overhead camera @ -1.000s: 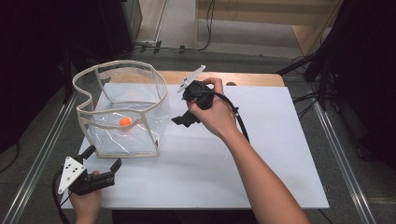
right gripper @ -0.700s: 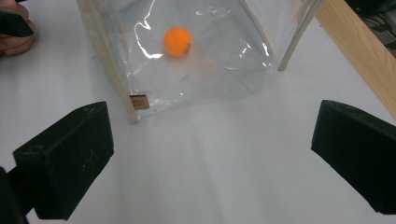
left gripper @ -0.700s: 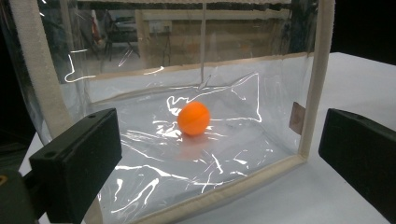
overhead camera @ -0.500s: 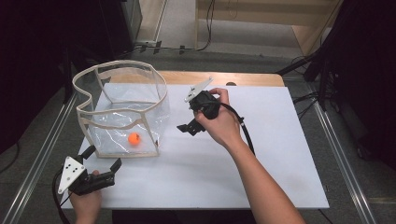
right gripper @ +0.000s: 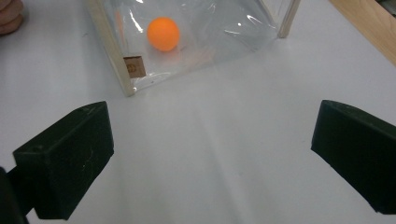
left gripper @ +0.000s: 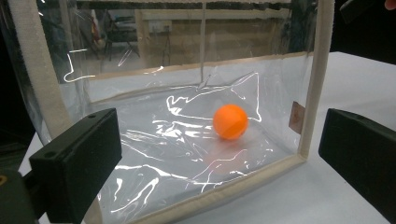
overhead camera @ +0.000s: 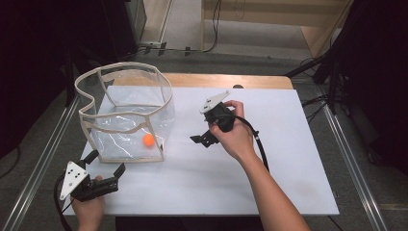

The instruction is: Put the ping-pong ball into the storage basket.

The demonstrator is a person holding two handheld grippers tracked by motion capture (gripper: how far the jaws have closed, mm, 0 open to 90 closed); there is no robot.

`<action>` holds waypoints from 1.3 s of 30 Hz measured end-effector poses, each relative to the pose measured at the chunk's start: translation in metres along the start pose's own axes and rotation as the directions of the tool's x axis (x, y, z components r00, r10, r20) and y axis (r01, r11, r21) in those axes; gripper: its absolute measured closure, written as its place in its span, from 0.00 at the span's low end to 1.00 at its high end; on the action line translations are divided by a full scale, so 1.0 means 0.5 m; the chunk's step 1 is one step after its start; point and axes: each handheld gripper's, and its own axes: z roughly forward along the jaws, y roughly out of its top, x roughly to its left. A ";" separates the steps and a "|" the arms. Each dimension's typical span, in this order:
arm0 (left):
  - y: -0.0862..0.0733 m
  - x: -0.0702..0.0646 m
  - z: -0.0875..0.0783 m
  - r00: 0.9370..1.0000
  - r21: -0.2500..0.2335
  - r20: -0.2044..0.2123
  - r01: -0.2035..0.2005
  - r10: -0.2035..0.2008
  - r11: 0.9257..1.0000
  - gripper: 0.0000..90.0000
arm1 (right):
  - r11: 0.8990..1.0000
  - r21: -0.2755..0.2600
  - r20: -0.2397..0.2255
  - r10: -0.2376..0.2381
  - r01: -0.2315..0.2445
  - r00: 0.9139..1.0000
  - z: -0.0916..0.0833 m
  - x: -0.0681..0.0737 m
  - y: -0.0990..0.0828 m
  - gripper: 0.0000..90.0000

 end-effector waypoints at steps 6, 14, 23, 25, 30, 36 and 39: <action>0.000 -0.001 0.000 1.000 0.001 -0.001 -0.001 0.001 1.000 0.00 | 1.000 0.000 0.001 0.024 -0.024 1.000 0.004 0.000 -0.028 0.00; 0.000 -0.001 0.000 1.000 0.001 -0.001 -0.001 0.001 1.000 0.00 | 0.999 -0.011 0.008 0.050 -0.050 0.999 0.003 0.000 -0.063 0.00; 0.000 -0.001 0.000 1.000 0.001 -0.001 -0.001 0.001 1.000 0.00 | 0.996 -0.033 0.012 0.083 -0.083 0.996 0.001 0.000 -0.100 0.00; 0.000 -0.001 0.000 1.000 0.001 -0.001 -0.001 0.001 1.000 0.00 | 0.996 -0.032 0.013 0.090 -0.089 0.996 0.000 0.000 -0.110 0.00; 0.000 -0.001 0.000 1.000 0.002 -0.001 -0.001 0.001 1.000 0.00 | 0.993 -0.041 0.019 0.107 -0.106 0.994 -0.002 -0.001 -0.137 0.00; 0.000 -0.002 0.000 1.000 0.002 -0.002 -0.002 0.002 1.000 0.00 | 0.990 -0.044 0.025 0.132 -0.131 0.991 -0.007 -0.001 -0.169 0.00; 0.000 -0.002 0.000 1.000 0.002 -0.002 -0.001 0.001 1.000 0.00 | 0.988 -0.052 0.029 0.145 -0.143 0.989 -0.011 -0.001 -0.185 0.00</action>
